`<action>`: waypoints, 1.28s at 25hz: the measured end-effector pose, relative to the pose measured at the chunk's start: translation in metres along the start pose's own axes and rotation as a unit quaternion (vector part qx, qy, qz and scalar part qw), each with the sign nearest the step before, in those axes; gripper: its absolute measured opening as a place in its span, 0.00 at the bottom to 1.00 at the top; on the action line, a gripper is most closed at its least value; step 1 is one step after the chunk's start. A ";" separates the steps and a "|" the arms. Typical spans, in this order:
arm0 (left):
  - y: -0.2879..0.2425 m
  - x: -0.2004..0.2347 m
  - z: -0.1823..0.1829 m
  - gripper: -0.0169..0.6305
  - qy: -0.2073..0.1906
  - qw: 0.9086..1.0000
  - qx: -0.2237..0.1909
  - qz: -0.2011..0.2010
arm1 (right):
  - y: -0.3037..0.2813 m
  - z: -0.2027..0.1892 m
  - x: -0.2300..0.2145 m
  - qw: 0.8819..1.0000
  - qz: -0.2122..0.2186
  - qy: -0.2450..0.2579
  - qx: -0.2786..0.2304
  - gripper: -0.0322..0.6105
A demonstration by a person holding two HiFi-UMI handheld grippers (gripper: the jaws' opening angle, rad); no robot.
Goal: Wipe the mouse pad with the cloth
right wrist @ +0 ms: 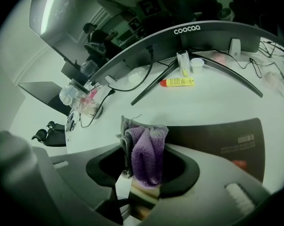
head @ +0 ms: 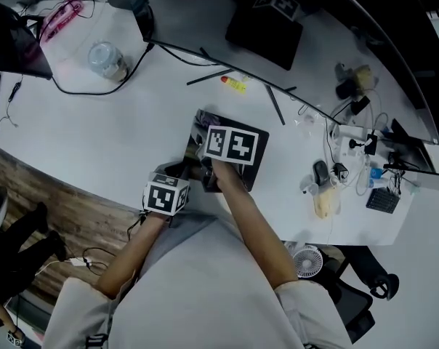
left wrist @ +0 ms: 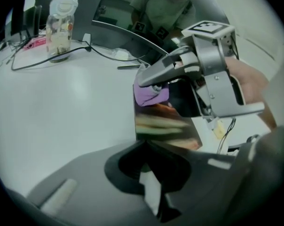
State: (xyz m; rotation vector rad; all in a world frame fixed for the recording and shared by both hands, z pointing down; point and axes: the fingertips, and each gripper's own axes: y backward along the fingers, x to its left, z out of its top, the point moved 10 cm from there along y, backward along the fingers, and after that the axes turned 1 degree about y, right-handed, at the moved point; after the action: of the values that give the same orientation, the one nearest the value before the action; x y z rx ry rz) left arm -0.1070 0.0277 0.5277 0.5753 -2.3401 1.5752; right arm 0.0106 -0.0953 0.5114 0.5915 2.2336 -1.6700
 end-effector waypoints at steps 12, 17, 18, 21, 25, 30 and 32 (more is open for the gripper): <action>0.001 0.001 0.000 0.03 0.017 1.000 -0.002 -0.006 | 0.006 0.002 -0.012 1.000 -0.003 -0.013 0.009 0.36; 0.002 0.001 -0.001 0.03 0.018 1.000 -0.004 -0.005 | 0.008 0.001 -0.017 1.000 -0.001 -0.024 0.008 0.36; 0.003 0.002 -0.001 0.03 0.019 1.000 -0.004 -0.003 | 0.008 0.001 -0.017 1.000 0.000 -0.025 0.009 0.36; 0.003 0.003 0.000 0.03 0.021 1.000 -0.005 -0.003 | 0.009 0.002 -0.019 1.000 0.000 -0.025 0.011 0.36; 0.002 0.001 0.000 0.03 0.019 1.000 -0.004 -0.004 | 0.012 0.001 -0.026 0.999 0.000 -0.033 0.007 0.37; 0.001 0.000 -0.001 0.03 0.018 1.000 -0.004 -0.003 | 0.014 -0.001 -0.032 0.999 0.000 -0.033 0.006 0.37; 0.001 0.000 -0.001 0.03 0.018 1.000 -0.004 -0.003 | 0.016 -0.001 -0.033 1.000 -0.001 -0.031 0.005 0.37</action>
State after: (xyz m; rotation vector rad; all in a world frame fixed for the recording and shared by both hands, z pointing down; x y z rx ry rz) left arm -0.1071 0.0288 0.5271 0.5472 -2.3152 1.5604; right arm 0.0475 -0.0953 0.5139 0.5315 2.1851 -1.6774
